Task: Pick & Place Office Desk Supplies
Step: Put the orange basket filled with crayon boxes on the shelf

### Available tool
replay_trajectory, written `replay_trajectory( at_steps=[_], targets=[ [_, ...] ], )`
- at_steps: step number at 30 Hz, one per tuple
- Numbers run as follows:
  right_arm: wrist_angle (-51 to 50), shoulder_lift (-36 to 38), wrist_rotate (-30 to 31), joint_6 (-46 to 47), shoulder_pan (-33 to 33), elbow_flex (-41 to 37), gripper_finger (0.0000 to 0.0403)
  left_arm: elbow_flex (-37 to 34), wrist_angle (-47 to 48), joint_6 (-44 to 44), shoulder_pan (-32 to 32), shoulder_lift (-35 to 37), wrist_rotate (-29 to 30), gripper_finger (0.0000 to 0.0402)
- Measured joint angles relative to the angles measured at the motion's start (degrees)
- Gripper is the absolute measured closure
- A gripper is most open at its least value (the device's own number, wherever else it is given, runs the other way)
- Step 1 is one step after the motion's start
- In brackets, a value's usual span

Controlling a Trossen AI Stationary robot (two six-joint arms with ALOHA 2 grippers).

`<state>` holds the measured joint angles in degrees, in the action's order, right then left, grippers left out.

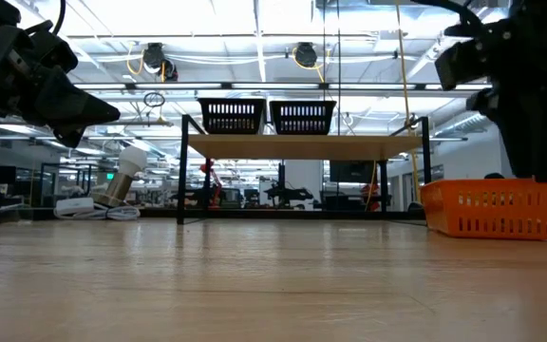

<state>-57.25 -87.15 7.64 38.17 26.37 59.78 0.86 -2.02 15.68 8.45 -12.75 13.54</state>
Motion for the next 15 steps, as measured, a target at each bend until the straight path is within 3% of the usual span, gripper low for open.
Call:
replay_trajectory(
  at_steps=[7, 15],
  targets=[
    [5.68, 0.03, 4.25, 0.77, -0.51, -3.21, 0.0268, 0.00, 0.00, -0.05, 0.00, 0.00, 0.00, 0.0376],
    [10.79, 0.00, 2.00, 1.69, -2.82, -6.34, 0.0269, 0.00, 0.00, -0.04, 0.00, 0.00, 0.02, 0.0376]
  ],
)
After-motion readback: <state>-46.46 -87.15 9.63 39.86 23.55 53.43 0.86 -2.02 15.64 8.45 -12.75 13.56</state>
